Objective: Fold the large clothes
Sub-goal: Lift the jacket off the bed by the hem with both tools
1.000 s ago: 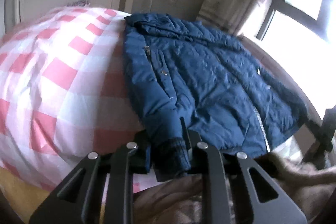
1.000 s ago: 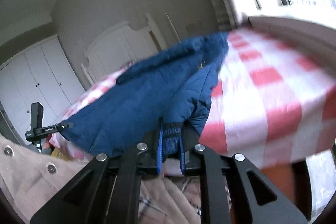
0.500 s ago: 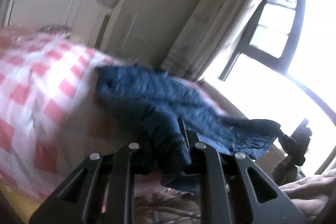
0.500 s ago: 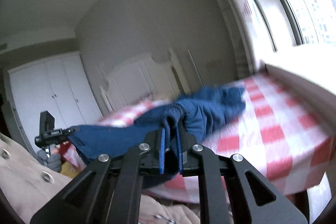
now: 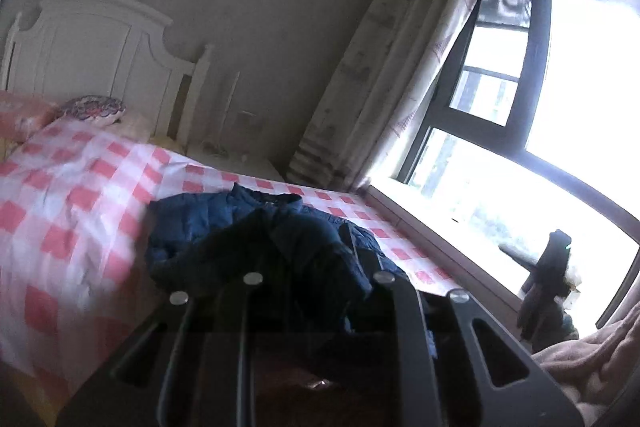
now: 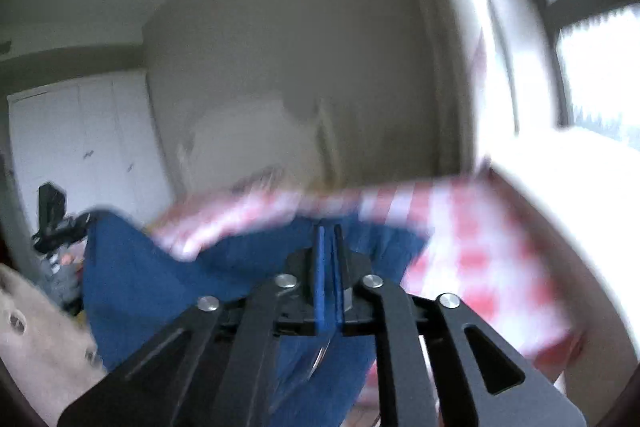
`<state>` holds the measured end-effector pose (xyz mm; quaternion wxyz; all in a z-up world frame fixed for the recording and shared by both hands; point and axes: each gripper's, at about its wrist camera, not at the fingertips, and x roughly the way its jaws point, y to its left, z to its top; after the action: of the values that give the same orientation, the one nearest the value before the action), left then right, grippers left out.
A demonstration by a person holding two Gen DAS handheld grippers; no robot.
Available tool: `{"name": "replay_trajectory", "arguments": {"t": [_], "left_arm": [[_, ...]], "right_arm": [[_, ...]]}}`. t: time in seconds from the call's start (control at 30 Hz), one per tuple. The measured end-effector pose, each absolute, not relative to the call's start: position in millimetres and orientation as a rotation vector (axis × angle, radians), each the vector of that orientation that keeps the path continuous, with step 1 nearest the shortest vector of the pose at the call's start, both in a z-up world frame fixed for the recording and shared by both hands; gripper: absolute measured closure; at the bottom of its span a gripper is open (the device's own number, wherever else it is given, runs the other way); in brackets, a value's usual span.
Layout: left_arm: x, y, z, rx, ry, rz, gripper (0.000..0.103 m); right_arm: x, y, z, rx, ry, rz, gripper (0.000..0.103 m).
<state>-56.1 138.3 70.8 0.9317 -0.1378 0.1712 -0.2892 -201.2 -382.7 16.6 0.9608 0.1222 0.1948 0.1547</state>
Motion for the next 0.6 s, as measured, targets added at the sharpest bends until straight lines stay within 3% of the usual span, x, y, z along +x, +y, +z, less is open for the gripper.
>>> {"name": "replay_trajectory", "arguments": {"t": [0.03, 0.07, 0.37, 0.43, 0.47, 0.5, 0.6], "left_arm": [[-58, 142, 71, -0.279, 0.349, -0.594, 0.083], [-61, 145, 71, -0.267, 0.349, -0.592, 0.083], [-69, 140, 64, -0.199, 0.356, -0.591, 0.082], [-70, 140, 63, -0.193, 0.353, -0.592, 0.082], [-69, 139, 63, -0.193, 0.353, -0.595, 0.082], [-69, 139, 63, -0.194, 0.351, -0.594, 0.082], [-70, 140, 64, -0.210, 0.334, -0.581, 0.082]], "right_arm": [[-199, -382, 7, 0.262, 0.437, 0.314, 0.014], [-199, -381, -5, 0.286, 0.476, 0.324, 0.005], [-218, -358, -122, 0.640, 1.002, 0.570, 0.006], [-228, -351, -122, 0.675, 0.975, 0.635, 0.031], [-235, -349, -114, 0.667, 0.931, 0.654, 0.054], [-240, -345, -99, 0.585, 0.855, 0.607, 0.070], [-241, -338, -64, 0.501, 0.696, 0.553, 0.079]]}}
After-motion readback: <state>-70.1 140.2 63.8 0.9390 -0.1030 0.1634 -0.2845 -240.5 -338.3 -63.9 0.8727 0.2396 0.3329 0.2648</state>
